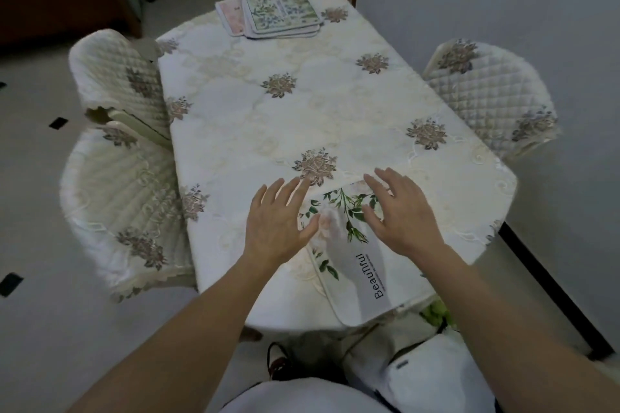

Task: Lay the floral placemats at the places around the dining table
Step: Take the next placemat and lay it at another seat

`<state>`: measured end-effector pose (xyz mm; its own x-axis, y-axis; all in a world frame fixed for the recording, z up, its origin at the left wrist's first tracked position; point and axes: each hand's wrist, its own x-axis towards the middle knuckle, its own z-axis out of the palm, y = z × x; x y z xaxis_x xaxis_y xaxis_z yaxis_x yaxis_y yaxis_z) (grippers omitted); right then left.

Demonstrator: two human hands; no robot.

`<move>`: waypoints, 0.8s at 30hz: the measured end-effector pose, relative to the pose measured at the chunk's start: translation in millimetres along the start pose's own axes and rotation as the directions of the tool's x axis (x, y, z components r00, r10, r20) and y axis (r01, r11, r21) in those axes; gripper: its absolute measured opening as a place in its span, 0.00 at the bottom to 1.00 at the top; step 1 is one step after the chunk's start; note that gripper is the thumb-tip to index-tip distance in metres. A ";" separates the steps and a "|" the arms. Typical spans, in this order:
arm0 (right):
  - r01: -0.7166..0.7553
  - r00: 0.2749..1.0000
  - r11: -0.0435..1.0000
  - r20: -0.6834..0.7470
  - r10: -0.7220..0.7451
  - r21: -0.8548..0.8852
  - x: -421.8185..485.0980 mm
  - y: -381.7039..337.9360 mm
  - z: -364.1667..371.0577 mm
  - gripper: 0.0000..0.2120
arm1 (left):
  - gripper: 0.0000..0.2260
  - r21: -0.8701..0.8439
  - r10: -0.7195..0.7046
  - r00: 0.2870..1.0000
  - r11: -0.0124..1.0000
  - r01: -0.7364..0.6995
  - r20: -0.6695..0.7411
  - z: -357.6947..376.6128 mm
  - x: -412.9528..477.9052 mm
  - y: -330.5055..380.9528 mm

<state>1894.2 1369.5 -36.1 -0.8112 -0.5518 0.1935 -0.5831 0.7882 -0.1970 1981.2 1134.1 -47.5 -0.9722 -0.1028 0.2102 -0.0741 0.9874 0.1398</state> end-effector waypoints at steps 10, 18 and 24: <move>0.115 0.993 0.993 0.016 -0.116 0.033 17.5 -99.3 23.2 0.25 | 0.29 0.013 -0.090 0.994 0.996 0.091 -0.057 -14.5 -36.1 -61.6; 0.350 0.932 0.932 0.064 -0.356 0.094 48.5 -193.1 52.2 0.26 | 0.29 0.074 -0.337 0.930 0.934 0.350 -0.148 -48.1 -101.3 -134.1; 0.591 0.797 0.787 0.022 -0.603 0.176 59.0 -264.2 64.3 0.23 | 0.26 0.115 -0.527 0.812 0.817 0.565 -0.252 -72.7 -171.5 -157.5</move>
<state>1997.6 1111.2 -34.5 -0.2961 -0.9213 0.2521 -0.9461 0.2465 -0.2102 2175.8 987.5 -35.1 -0.6945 -0.6337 0.3407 -0.6358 0.7622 0.1216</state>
